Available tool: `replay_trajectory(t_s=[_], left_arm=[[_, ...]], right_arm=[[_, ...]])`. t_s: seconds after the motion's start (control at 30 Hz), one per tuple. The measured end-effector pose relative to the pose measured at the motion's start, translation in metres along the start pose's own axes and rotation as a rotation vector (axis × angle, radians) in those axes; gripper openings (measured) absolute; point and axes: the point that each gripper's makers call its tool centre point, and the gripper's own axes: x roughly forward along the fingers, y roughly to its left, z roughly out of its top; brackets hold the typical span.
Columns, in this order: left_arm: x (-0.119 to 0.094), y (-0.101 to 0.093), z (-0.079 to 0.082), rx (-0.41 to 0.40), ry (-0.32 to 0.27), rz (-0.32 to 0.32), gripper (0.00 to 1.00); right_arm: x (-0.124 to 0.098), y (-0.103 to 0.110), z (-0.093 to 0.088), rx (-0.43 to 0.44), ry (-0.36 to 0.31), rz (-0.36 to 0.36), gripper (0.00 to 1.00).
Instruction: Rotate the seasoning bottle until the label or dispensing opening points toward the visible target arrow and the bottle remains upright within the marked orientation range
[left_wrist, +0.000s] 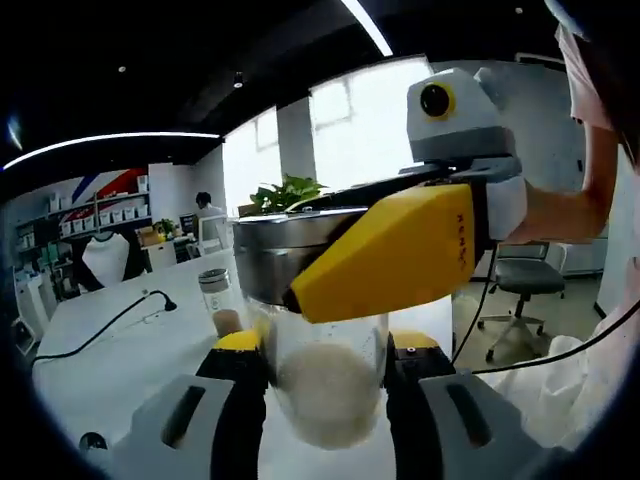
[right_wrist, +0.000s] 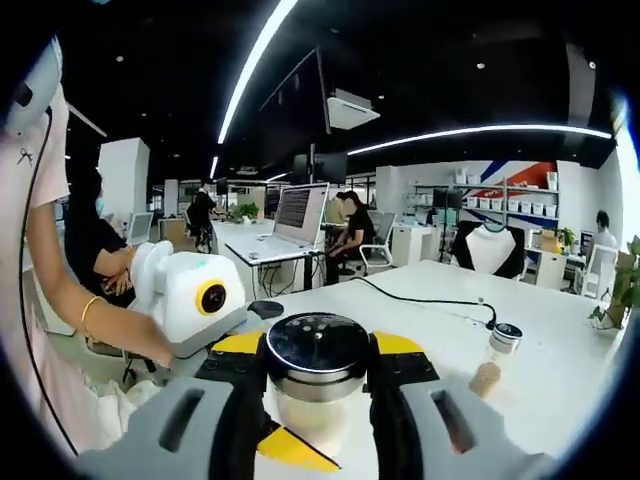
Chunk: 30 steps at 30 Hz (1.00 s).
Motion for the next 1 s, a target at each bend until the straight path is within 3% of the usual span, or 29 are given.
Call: replay_trajectory(t_s=[0.07,0.13,0.33,0.5,0.6,0.67,0.8,1.0], left_arm=[[0.0,0.005,-0.003,0.021,0.022,0.067,0.47],[0.0,0.005,-0.008,-0.01,0.039,0.094,0.46],[-0.005,0.013,-0.021,-0.12,0.058,0.251,0.46],[-0.01,0.027,-0.028,-0.098,0.118,0.401,0.46],[-0.01,0.03,-0.023,-0.103,0.089,0.461,0.46],[-0.01,0.028,-0.023,-0.141,0.073,0.46,0.46],[-0.012,0.028,-0.024,-0.133,0.083,0.47,0.46],[-0.012,0.026,-0.016,-0.14,0.027,0.417,0.46]], right_arm=[[0.001,0.001,-0.002,-0.039,0.014,0.004,0.37],[0.003,0.001,-0.005,-0.03,0.015,-0.002,0.37],[0.005,-0.007,-0.017,0.103,0.002,-0.058,0.36],[0.008,-0.011,-0.02,0.135,-0.003,-0.136,0.35],[0.011,-0.011,-0.017,0.137,-0.017,-0.169,0.35],[0.014,-0.014,-0.017,0.146,-0.014,-0.194,0.35],[0.015,-0.018,-0.018,0.197,-0.015,-0.22,0.36],[0.012,-0.016,-0.011,0.152,-0.031,-0.216,0.35]])
